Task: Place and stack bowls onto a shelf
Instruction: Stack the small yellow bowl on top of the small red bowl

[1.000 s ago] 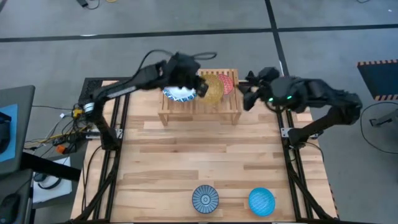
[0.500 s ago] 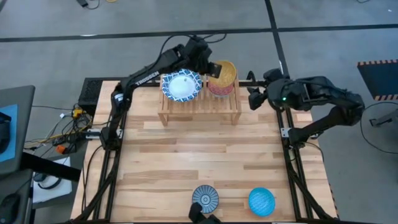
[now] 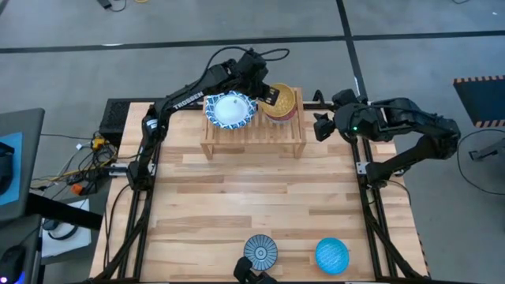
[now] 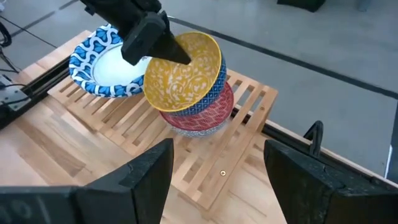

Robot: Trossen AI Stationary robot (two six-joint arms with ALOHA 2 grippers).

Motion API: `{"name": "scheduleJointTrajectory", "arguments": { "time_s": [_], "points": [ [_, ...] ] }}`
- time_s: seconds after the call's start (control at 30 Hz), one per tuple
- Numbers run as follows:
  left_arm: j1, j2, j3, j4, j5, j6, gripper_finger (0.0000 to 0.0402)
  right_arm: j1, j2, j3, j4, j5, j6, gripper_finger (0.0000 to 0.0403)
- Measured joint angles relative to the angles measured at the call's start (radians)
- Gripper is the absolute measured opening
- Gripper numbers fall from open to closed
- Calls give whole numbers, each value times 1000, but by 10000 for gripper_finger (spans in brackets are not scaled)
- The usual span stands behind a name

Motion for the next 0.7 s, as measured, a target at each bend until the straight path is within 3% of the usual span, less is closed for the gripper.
{"name": "scheduleJointTrajectory", "arguments": {
  "time_s": [0.3, 0.7],
  "points": [
    [-1, 0, -7, -4, -19, 53, 49, 0, 0, 0, 2, 0, 1, 276],
    [-6, 0, -61, -1, 18, 17, 103, 2, 0, 0, 2, -1, 9, 276]
  ]
}}
